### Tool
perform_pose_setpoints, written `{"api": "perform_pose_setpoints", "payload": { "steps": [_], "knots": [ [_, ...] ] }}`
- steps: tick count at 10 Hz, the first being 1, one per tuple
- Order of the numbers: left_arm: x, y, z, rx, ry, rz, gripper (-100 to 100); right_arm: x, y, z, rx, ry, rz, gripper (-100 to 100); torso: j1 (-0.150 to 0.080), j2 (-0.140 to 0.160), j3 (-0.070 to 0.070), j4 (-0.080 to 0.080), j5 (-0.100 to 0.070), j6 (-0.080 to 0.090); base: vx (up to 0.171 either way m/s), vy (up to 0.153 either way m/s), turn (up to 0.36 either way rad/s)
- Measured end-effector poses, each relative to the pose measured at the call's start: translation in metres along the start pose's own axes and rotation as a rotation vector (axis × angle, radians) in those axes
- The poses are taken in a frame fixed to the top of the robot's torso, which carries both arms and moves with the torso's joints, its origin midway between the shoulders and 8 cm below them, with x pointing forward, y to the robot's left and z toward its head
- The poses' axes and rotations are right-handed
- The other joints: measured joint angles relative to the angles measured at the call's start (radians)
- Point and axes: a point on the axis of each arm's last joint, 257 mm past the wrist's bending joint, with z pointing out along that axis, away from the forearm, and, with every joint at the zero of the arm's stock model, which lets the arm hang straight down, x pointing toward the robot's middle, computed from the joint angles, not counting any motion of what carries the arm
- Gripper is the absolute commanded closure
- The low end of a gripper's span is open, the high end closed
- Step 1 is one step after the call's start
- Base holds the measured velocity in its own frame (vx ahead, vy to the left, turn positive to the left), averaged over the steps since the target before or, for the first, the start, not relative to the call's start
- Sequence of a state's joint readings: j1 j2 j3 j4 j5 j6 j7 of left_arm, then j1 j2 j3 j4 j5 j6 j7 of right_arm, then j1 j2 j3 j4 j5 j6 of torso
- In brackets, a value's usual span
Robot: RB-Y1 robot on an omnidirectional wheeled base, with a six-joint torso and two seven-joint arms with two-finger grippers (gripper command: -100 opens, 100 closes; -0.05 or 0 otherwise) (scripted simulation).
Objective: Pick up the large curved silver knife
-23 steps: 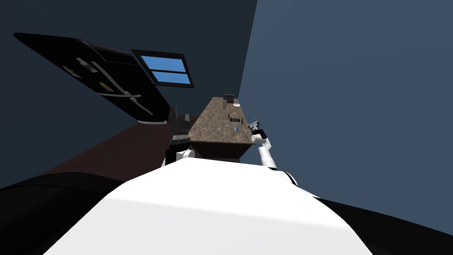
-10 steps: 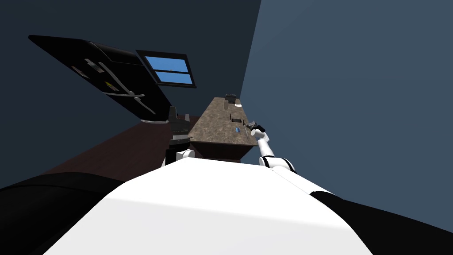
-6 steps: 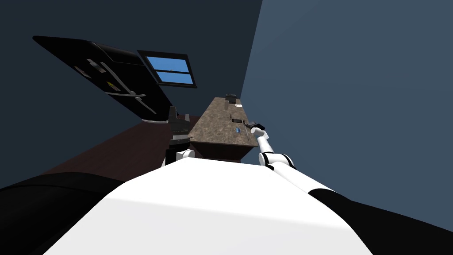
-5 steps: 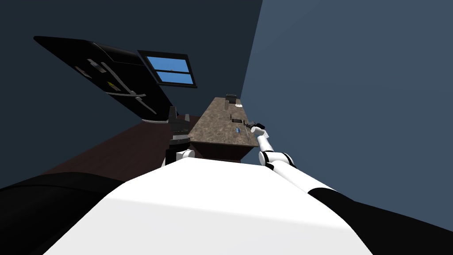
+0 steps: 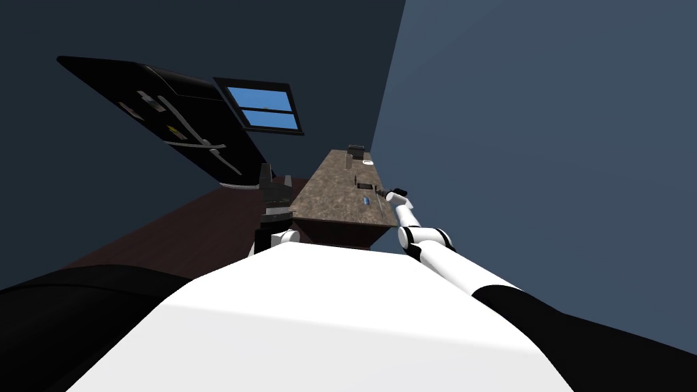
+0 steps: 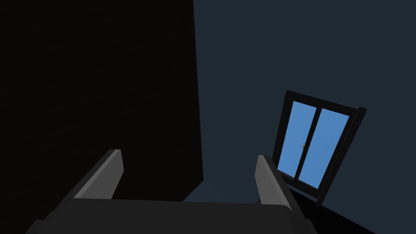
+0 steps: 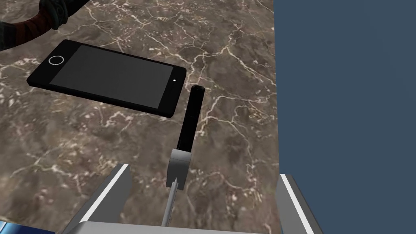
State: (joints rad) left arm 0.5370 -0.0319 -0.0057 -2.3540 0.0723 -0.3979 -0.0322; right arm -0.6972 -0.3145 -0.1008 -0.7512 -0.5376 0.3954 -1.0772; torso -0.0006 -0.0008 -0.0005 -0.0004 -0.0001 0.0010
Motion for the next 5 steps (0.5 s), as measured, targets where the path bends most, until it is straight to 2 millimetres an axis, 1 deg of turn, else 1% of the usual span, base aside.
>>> {"api": "perform_pose_setpoints", "payload": {
  "steps": [5],
  "knots": [
    [0.0, 0.0, 0.0, 0.0, 0.0, 0.0, 0, -0.0041, -0.0096, 0.0069, 0.038, -0.077, 0.124, -100, 0.0, 0.0, 0.0, 0.0, 0.0, 0.0, 0.013, -0.01, 0.012]
  ]
}}
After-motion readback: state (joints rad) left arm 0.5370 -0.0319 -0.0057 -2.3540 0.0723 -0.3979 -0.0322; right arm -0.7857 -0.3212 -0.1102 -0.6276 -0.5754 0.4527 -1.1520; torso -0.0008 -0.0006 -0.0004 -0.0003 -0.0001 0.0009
